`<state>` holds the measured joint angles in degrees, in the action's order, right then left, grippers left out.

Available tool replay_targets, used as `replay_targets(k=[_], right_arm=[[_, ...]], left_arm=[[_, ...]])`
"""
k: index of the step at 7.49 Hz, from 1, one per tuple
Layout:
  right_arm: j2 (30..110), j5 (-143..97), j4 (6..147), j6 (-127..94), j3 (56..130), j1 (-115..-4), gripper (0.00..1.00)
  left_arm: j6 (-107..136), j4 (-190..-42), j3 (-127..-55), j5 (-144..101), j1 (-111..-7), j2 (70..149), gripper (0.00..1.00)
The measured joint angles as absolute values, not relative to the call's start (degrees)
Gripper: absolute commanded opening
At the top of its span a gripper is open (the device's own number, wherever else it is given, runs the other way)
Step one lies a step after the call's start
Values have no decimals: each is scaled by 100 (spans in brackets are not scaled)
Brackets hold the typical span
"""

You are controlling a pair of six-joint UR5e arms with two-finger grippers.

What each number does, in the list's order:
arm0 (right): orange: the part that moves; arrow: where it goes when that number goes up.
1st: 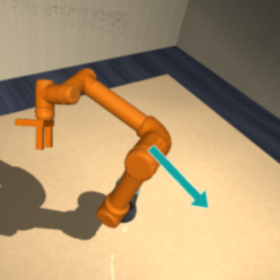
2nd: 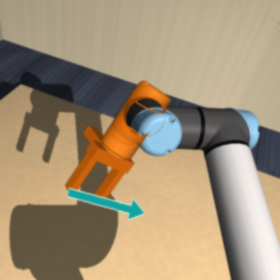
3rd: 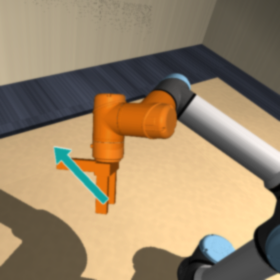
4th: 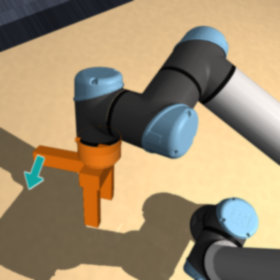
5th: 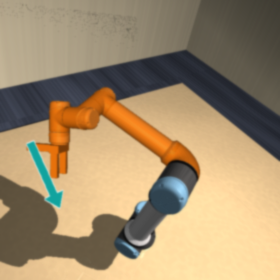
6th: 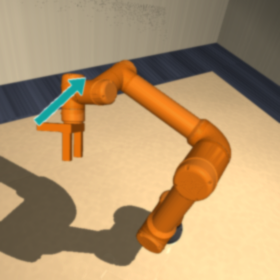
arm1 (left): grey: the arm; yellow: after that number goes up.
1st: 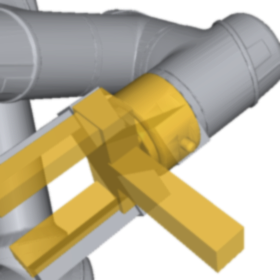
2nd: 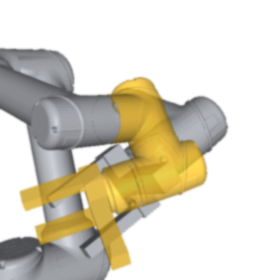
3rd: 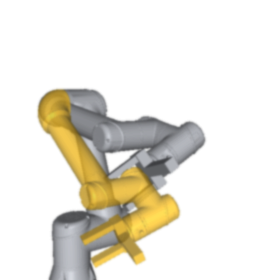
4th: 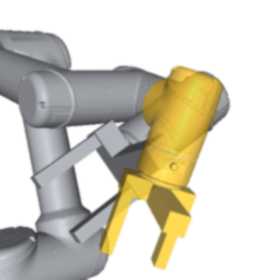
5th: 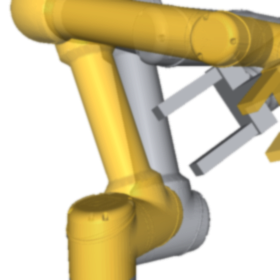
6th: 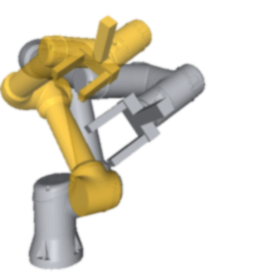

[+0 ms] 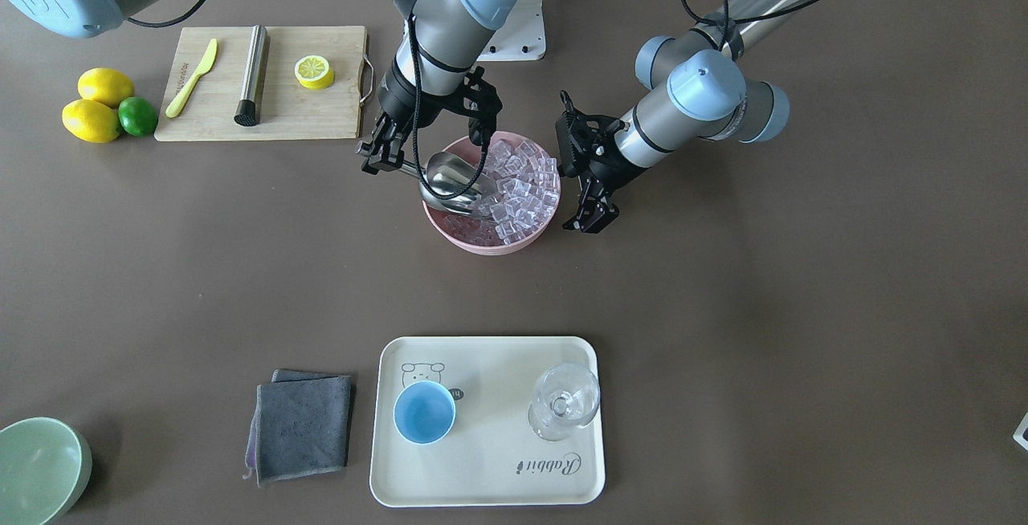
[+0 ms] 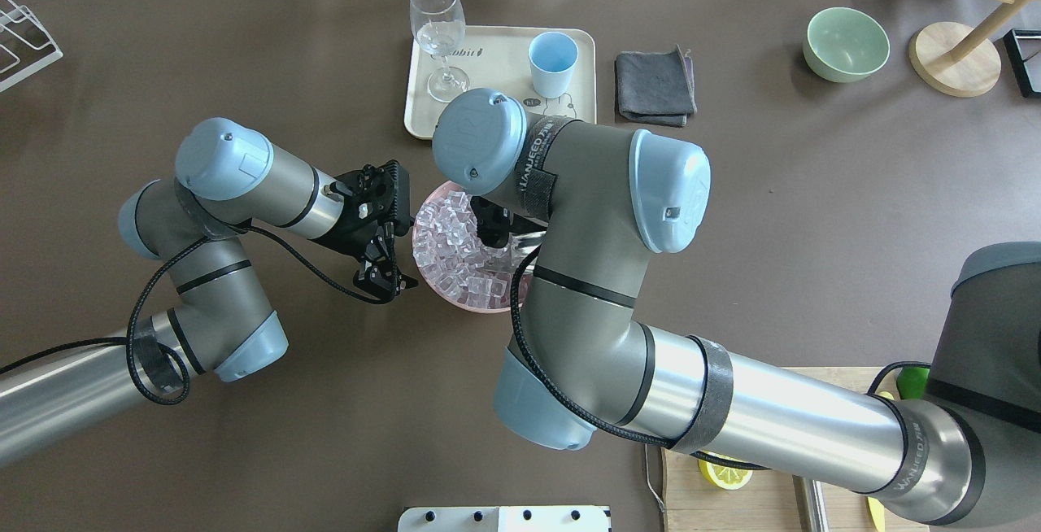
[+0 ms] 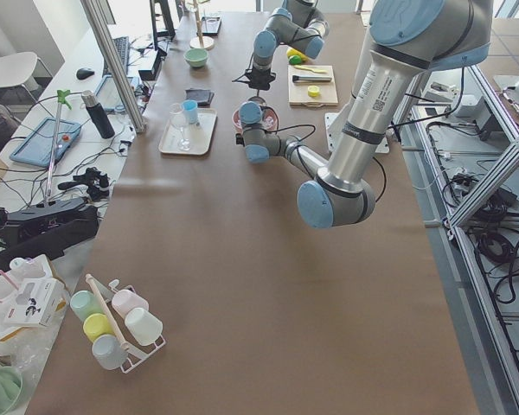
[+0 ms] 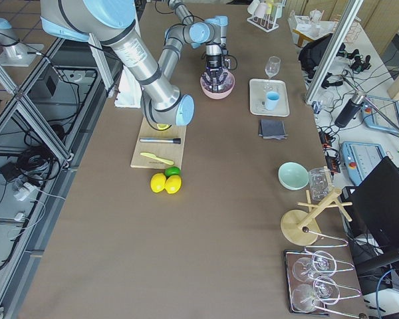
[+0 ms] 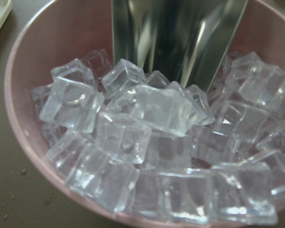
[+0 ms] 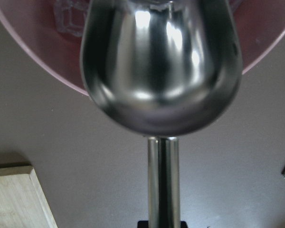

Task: Put ice in cup with scoop
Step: 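Drag the scoop through the ice and tilt it up, left gripper holding bowl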

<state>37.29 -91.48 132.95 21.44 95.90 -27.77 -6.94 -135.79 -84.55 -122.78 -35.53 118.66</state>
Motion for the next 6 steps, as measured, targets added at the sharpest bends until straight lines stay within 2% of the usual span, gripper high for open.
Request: replay_targets(k=[6], right_arm=[[4506,-9259,12022,1895,9821,-2777,0]], left_arm=[[-694,-13588,-8455,-12287,-3551,11863,99]])
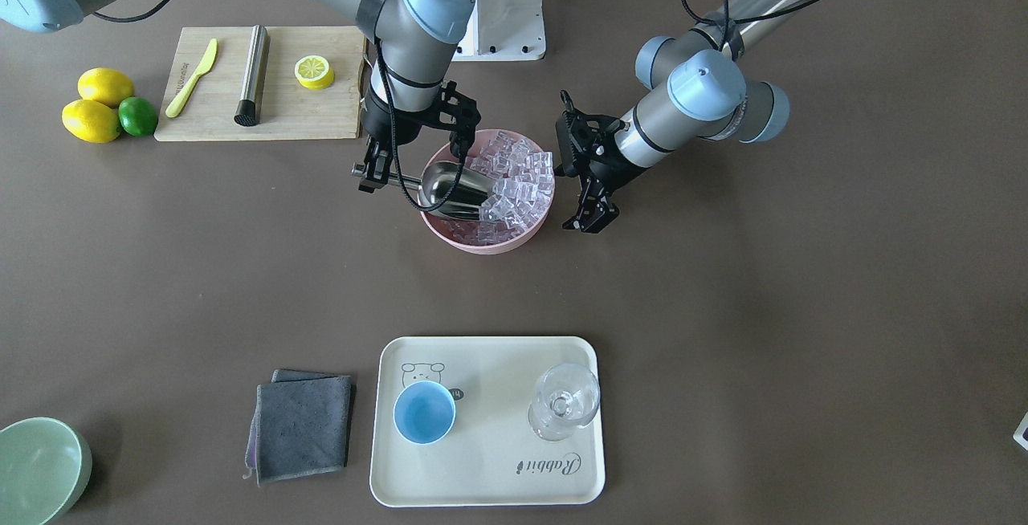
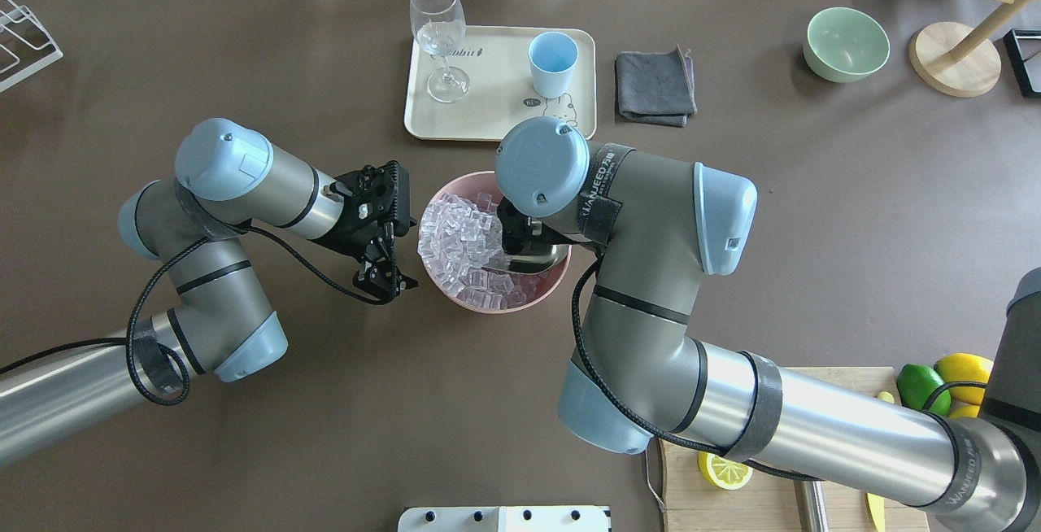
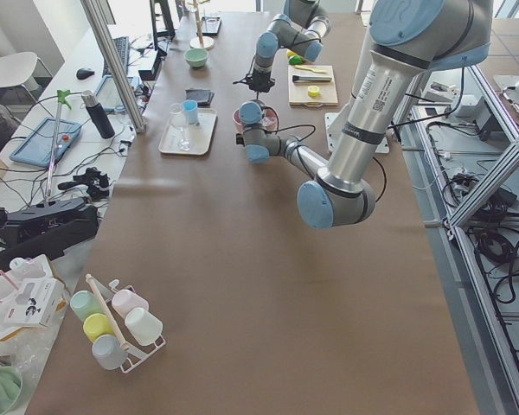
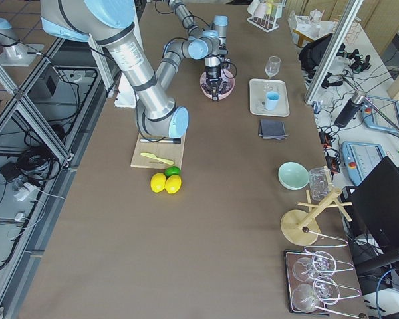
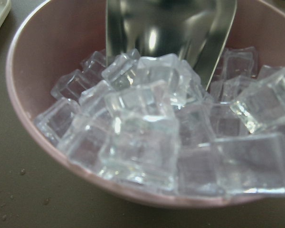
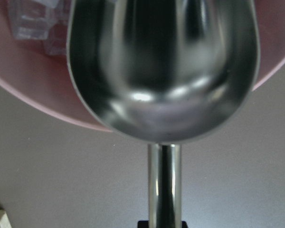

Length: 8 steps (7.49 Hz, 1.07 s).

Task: Put ice in cup with scoop
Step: 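Drag the scoop through the ice and tilt it up, left gripper holding bowl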

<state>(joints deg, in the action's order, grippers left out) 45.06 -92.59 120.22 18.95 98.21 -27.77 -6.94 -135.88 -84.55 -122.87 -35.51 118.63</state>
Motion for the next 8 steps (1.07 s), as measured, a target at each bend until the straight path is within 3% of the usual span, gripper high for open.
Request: replay_targets(k=[8], right_arm=[[5170,-9557,10753,1509,9812,-2782,0]], left_arm=[[-75,-14094,-8458,-12273,-3468,11936,99]])
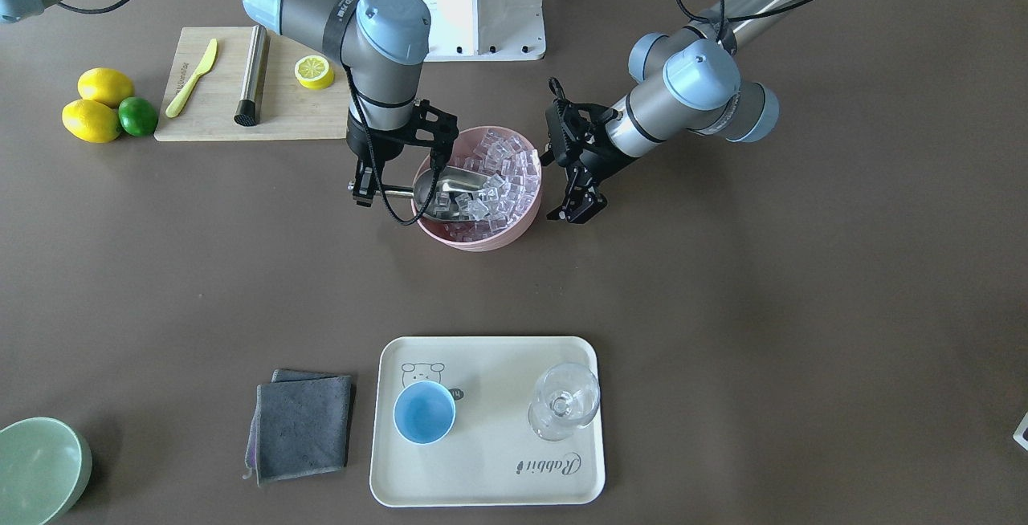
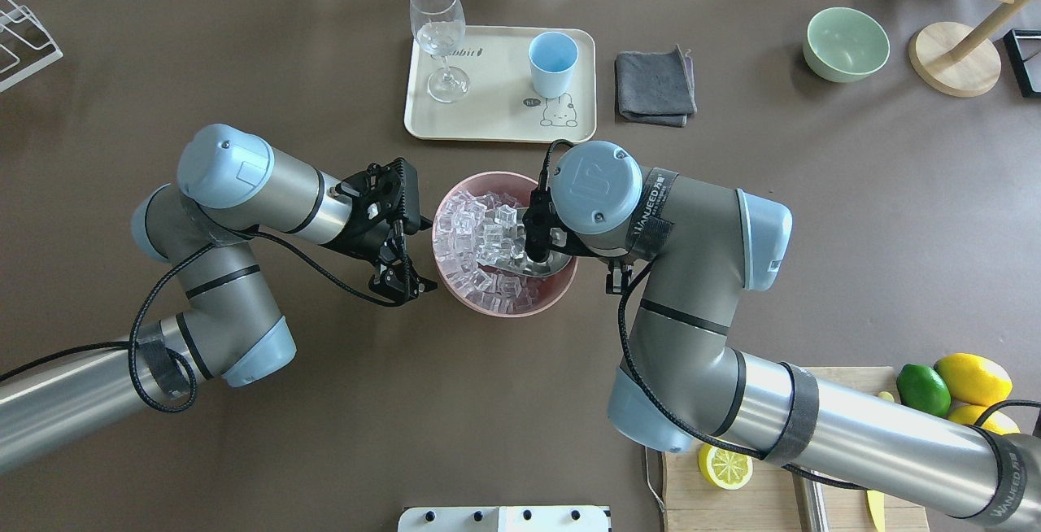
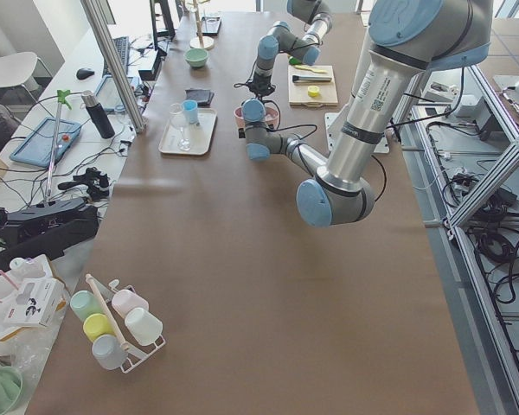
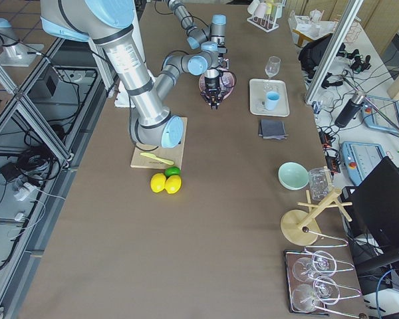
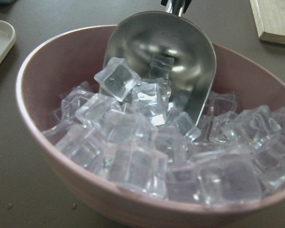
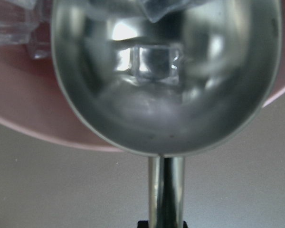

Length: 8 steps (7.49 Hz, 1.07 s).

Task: Put ice in cup with scoop
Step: 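Drag the scoop through the ice and tilt it up, left gripper holding bowl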

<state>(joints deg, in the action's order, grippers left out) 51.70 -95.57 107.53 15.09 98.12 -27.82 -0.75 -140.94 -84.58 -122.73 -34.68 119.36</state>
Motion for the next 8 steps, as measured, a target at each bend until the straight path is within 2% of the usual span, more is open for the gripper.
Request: replay_targets(k=[8], right_arm=[[5330,-10472,10291,1494,9896,-3076,0]], left_arm=[[9,-14255,-8455,-12269,-3454,11953,99]])
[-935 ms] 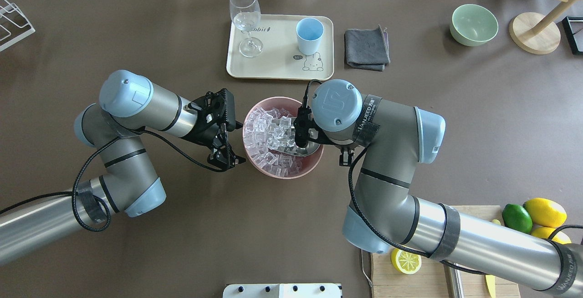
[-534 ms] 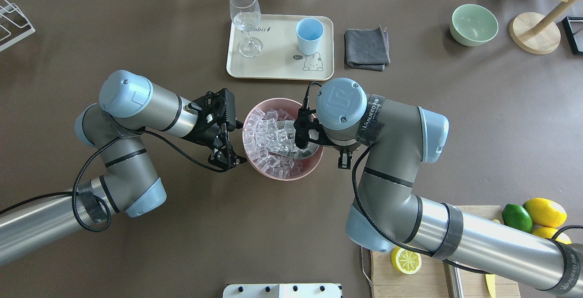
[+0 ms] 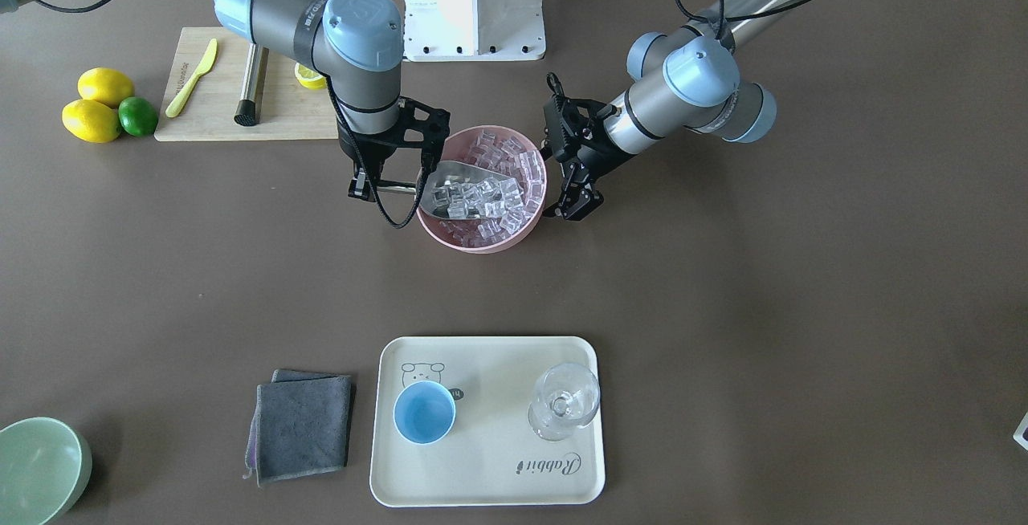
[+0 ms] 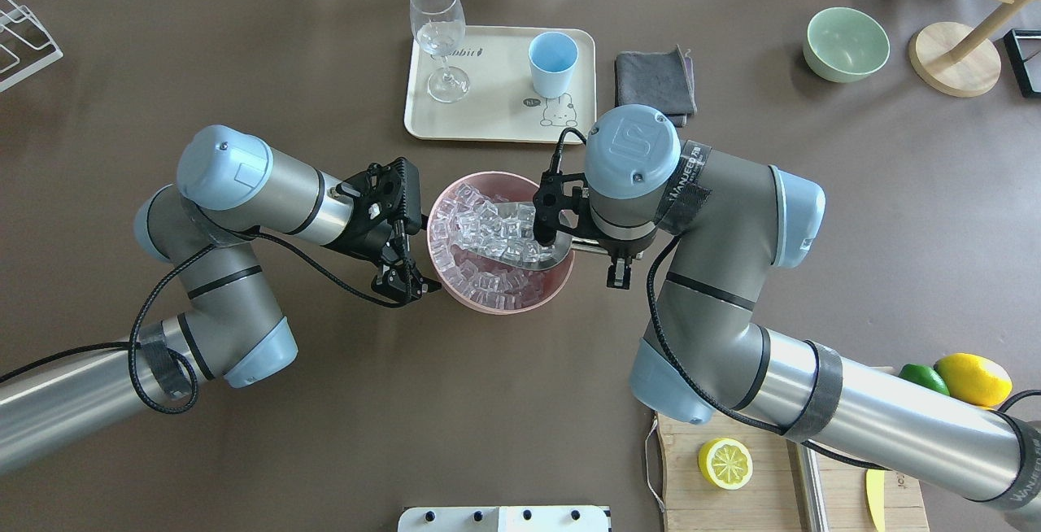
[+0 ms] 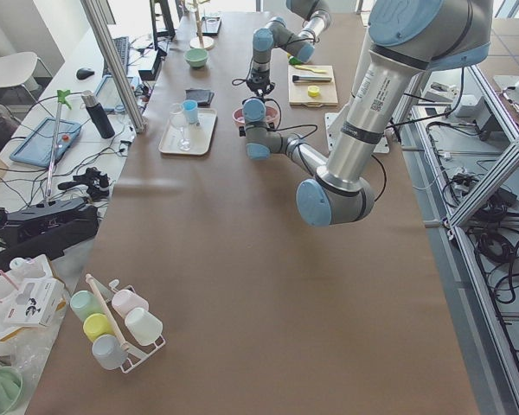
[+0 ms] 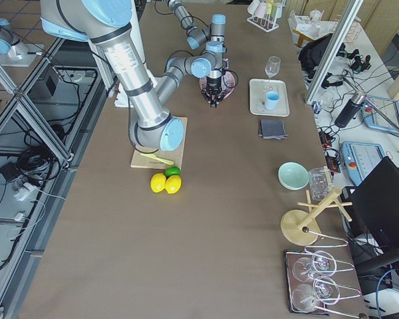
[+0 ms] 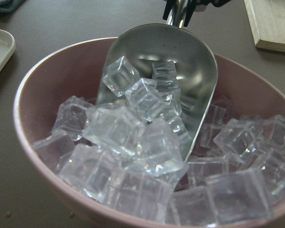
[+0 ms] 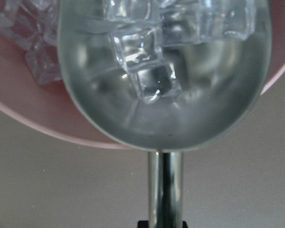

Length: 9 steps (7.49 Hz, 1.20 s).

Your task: Put ice in cup with scoop

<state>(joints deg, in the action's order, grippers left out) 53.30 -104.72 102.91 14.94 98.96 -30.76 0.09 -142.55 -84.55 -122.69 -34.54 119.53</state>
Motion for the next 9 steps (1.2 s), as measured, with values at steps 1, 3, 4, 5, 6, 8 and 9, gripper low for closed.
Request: replay_targets(k=[1,3,4,5,6,8,9], right_arm=[[5341,-10545,10290,1494,9953,-3117,0],[5377,-10621,10294,1490,10078,-3166,0],[5419,-10636,10292,1487,10158,-3176,0],[5483,-10645,10279,1486,10237,-3179,0],[5542,-10649,10223,1486,10288,-3185,0],[5635,-10701,10081,1480,10335,-3213,0],[5723,-10784,10011,1473,10425,-3243,0]], left_arm=[[9,-14255,-8455,-12270,-3454,11953,99],[9,-14248,-8455,-12270,-3454,11953,99],[9,-14242,-8455,-12270,-3454,11949,99],[10,-14225,-8450,-12270,-3454,11940,99],[17,-14200,-8447,-12269,-3454,11927,99],[25,-14173,-8426,-12270,-3454,11876,99],[27,-14169,-8409,-12270,-3454,11863,99]])
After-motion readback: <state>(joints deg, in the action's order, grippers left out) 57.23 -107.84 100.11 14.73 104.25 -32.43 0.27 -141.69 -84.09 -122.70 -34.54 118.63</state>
